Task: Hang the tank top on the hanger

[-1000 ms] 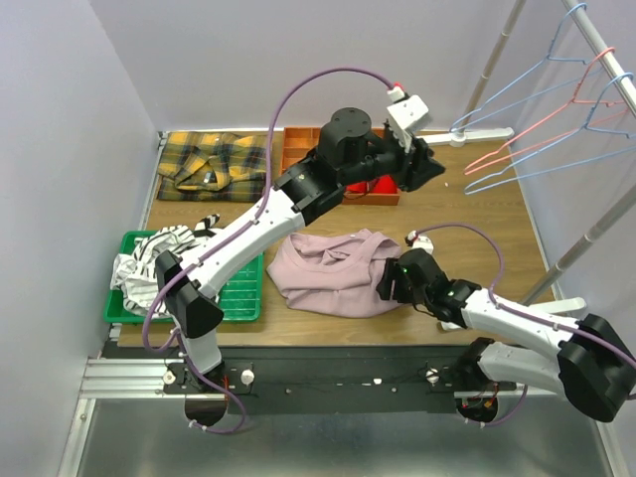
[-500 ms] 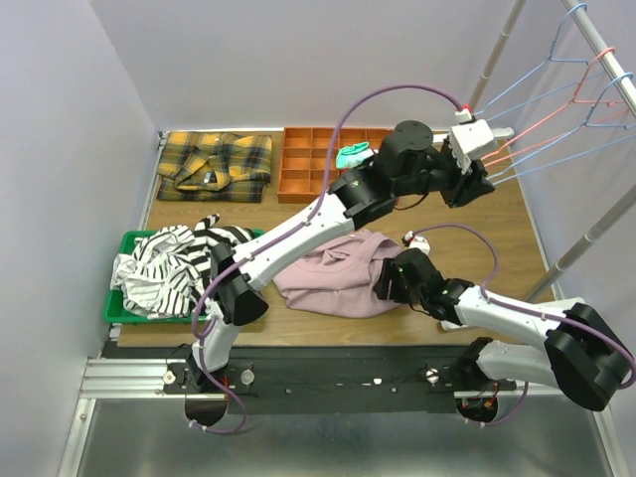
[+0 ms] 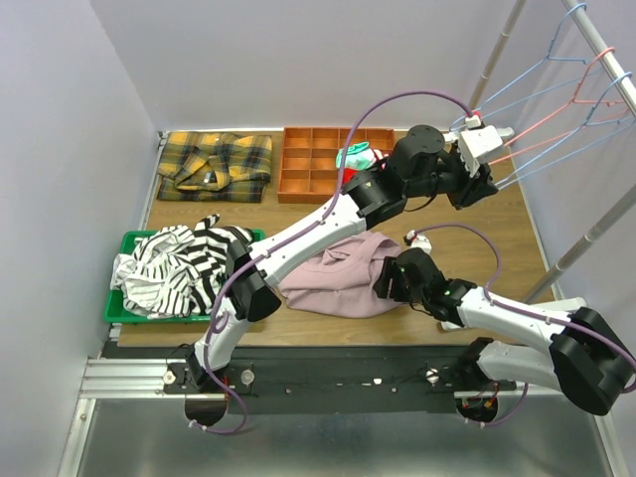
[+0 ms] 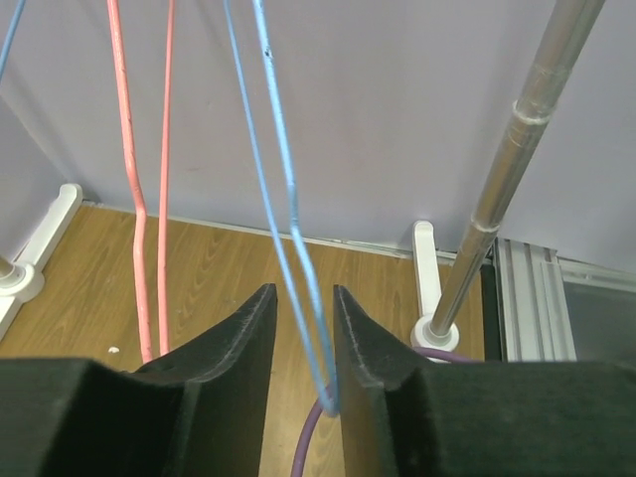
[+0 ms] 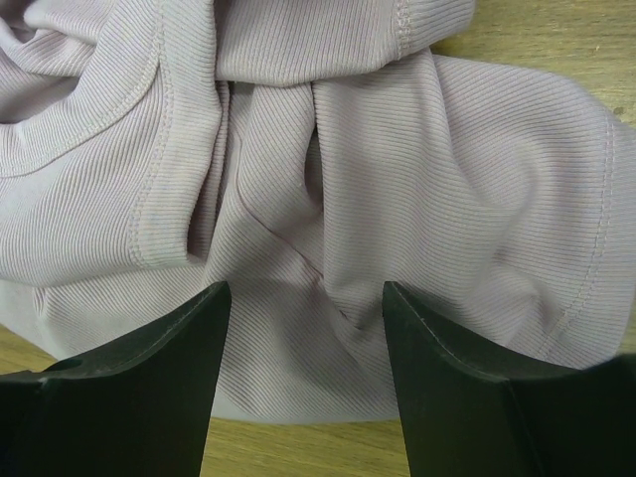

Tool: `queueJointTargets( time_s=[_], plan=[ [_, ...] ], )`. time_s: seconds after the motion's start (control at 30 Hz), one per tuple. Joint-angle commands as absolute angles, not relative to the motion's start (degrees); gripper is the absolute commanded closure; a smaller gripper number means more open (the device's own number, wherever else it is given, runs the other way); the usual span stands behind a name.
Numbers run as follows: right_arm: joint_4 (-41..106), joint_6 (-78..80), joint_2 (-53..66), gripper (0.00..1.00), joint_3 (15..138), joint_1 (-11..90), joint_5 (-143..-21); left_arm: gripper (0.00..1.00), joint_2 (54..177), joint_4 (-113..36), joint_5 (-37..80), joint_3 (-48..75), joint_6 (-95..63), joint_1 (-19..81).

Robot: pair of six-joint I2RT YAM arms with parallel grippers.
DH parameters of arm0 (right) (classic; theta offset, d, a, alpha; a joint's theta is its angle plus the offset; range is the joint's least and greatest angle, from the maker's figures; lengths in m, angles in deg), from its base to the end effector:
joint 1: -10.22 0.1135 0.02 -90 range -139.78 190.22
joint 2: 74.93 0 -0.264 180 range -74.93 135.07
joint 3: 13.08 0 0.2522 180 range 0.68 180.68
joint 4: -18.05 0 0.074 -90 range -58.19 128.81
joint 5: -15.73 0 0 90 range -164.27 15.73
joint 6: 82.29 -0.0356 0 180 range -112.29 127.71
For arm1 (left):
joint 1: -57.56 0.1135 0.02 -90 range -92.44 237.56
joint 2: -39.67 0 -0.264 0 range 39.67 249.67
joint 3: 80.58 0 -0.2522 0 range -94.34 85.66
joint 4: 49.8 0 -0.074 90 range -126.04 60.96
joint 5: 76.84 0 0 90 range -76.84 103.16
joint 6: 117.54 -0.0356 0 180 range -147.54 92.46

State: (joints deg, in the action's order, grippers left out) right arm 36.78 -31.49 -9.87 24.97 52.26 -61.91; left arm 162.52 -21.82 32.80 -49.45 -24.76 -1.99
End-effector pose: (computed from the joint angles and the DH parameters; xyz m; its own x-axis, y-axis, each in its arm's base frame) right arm 0.1605 0.1345 0.1604 -0.7555 0.1501 -0.6377 -0.0848 0.9428 0.3223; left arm 0.2417 -0.4348 0.4422 -0.0649 0.0203 -0.9977 0.9802 0.1889 -0.0600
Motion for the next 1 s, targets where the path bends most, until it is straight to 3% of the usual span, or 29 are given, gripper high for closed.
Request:
queueJointTargets(
  time_s=[0.0, 0.27, 0.5, 0.97],
  plan=[
    [36.73, -32.19, -10.51, 0.29, 24.5, 52.59, -62.49, 0.68, 165.0, -22.94, 31.0, -51.71, -25.17, -2.38],
    [37.96, -32.02, -11.47, 0.29, 24.5, 52.59, -62.31, 0.73, 166.14, -23.9, 29.34, -52.5, -25.0, -2.47],
    [39.02, -31.66, -11.73, 0.29, 25.11, 52.59, -61.61, 1.0, 165.09, -27.24, 26.35, -51.62, -25.17, -2.64],
    [40.86, -31.22, -11.3, 0.29, 27.05, 52.59, -60.91, 1.0, 158.07, -33.04, 20.19, -44.44, -26.4, -3.35]
  ],
)
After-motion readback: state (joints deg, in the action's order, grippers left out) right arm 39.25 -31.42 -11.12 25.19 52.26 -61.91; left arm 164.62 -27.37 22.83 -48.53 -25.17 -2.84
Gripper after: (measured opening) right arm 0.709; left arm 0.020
